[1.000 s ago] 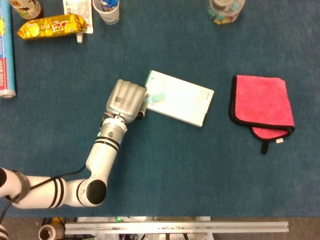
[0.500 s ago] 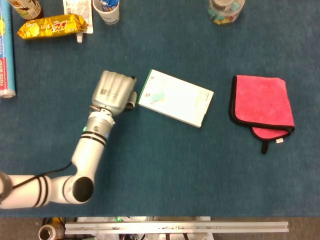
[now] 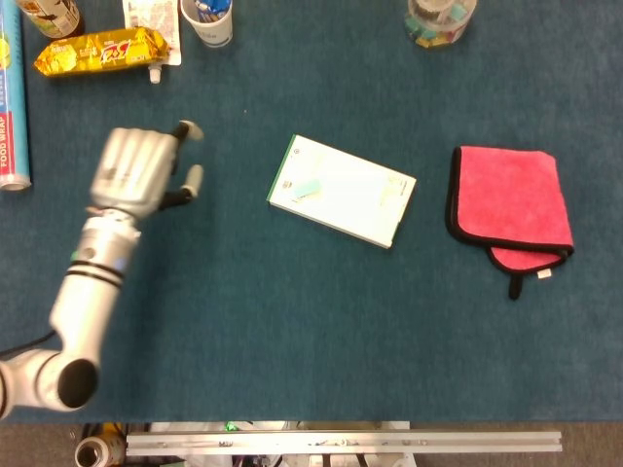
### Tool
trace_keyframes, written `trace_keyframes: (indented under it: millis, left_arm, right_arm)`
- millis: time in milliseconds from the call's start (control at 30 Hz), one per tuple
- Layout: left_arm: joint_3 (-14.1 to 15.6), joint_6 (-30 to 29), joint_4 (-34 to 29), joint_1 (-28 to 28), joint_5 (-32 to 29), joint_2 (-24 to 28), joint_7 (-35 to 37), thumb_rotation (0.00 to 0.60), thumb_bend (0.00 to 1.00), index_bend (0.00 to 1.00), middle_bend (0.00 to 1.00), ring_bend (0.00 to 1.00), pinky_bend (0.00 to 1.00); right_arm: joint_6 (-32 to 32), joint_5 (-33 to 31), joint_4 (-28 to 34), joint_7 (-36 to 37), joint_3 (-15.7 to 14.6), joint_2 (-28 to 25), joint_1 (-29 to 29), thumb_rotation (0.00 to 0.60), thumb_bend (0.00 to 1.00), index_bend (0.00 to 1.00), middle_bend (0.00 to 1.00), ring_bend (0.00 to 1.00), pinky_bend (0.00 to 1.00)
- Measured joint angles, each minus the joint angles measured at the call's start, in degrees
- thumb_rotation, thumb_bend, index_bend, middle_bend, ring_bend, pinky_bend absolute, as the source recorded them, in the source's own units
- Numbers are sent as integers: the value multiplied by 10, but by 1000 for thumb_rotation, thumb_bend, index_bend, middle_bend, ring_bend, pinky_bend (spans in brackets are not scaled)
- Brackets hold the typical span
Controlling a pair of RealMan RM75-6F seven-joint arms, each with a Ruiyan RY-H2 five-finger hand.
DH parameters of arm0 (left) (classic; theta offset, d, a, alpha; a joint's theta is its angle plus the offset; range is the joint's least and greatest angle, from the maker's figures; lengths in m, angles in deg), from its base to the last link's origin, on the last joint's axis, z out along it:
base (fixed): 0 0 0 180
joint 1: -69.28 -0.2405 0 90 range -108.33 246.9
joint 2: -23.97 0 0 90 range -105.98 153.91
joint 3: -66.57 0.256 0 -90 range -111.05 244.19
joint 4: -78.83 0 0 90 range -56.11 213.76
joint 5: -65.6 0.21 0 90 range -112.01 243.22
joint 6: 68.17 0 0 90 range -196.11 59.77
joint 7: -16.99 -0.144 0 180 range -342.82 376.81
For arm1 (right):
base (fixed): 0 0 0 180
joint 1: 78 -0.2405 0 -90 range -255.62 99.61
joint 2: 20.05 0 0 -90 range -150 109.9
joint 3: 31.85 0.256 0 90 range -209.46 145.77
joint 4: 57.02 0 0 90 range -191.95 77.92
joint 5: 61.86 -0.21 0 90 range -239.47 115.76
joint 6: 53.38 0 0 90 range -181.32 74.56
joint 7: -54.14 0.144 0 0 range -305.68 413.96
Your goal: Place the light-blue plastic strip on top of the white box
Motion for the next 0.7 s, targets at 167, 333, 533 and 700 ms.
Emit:
trace_keyframes:
  millis: [167,333,533,700]
  left_arm:
    - [18,-33,18,-52,75,33,107,499,436,282,475,433,534]
    - [36,-80,53,-103,137,55,199,600,436,282,438,401,473]
    - [44,-151,116,-160,183,61,292,600,436,284,433,394,454]
    - [48,-219,153,-214,214,58,331,600,436,286,433,394,442]
  right_arm:
    - [-12,-12,-3,-10,-1,2,-3,600,165,348,422,402,491]
    - [-13,-22,-7,-18,-1,5,-1,600,165,344,422,402,491]
    - [-15,-38,-14,-24,-2,14,3,600,165,344,422,402,491]
    - [-19,-43,-18,-30,-5,24,5,600,164,344,422,402,491]
